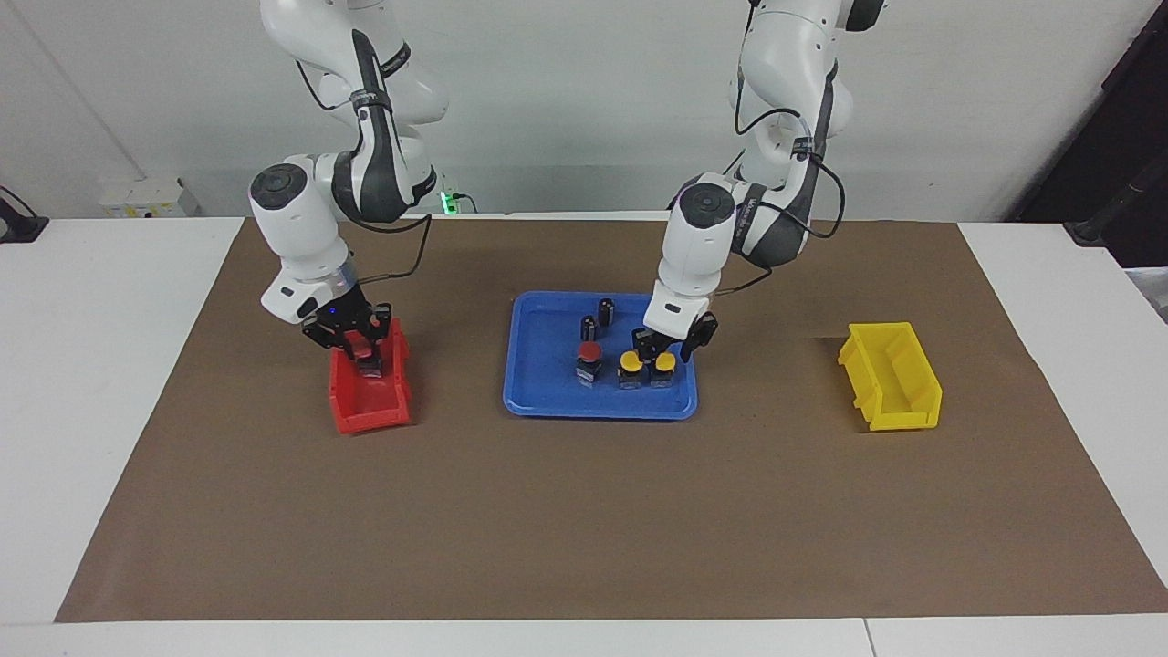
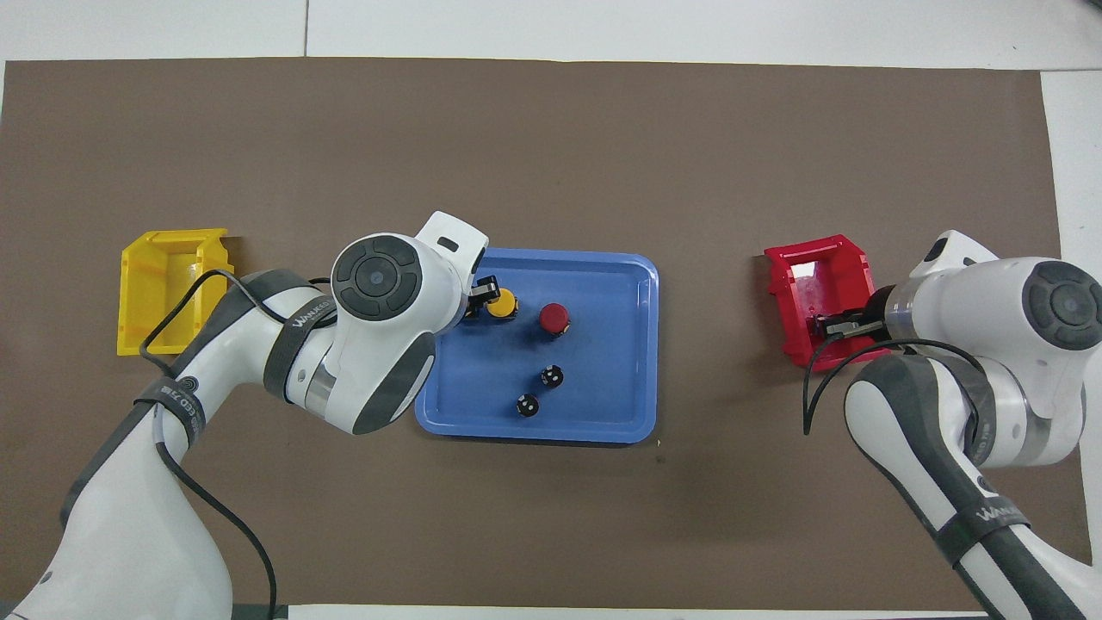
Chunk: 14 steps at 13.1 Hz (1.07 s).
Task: Sort red and yellow buttons by color
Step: 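Carry the yellow button into the yellow bin with the left gripper, then reach the right gripper to the tray and grasp the second red button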
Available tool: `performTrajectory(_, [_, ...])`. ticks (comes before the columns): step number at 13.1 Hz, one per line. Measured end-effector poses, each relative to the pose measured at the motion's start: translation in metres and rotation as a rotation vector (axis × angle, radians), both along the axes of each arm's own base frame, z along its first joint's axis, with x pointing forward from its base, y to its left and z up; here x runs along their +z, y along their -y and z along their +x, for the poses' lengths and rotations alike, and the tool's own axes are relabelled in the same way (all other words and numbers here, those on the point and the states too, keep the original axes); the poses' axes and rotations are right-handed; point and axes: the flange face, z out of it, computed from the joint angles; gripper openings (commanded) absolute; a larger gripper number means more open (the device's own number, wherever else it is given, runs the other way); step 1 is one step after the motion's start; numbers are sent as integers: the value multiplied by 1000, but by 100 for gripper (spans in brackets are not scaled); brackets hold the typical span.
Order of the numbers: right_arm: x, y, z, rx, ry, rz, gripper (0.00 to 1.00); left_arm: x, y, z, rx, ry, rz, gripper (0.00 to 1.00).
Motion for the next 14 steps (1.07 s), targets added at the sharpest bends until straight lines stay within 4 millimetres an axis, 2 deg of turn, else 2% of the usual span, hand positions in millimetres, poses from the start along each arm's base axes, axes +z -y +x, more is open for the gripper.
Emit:
performTrajectory(1, [-2, 0, -1, 0, -3, 0, 41, 6, 1, 3, 3, 7, -4, 1])
performTrajectory(2, [-3, 0, -2, 0, -5, 0, 49, 16, 1, 9, 8, 6, -2, 1])
performTrajectory(3, [-4, 0, -2, 0, -5, 0, 56, 33, -2, 16, 18, -12, 11, 1])
performTrajectory(5, [-3, 0, -2, 0, 1, 0, 56, 83, -20, 35, 26, -48, 39, 1])
performTrajectory(6, [0, 0, 0, 1, 3, 0, 57, 113, -43, 45, 10, -71, 54, 1])
performTrajectory(7, [7, 0, 4, 1, -4, 0, 58, 138, -77, 55, -21, -90, 64, 1])
performTrajectory(8, [19, -1, 9, 3, -18, 1, 59, 156, -120, 65, -56, -102, 68, 1])
performTrajectory(10, [57, -6, 24, 10, -46, 4, 64, 174, -233, 85, -154, -128, 69, 1])
performTrajectory(11, [77, -12, 31, 5, -54, 8, 68, 170, -291, 89, -210, -138, 63, 1])
performTrajectory(12, [100, -29, 38, -21, -58, 15, 74, 156, -347, 88, -256, -136, 55, 1])
performTrajectory(13, [119, -60, 45, -60, -49, 22, 78, 139, -389, 82, -270, -118, 52, 1])
performTrajectory(14, [133, -102, 51, -114, -27, 35, 79, 119, -412, 74, -276, -112, 50, 1])
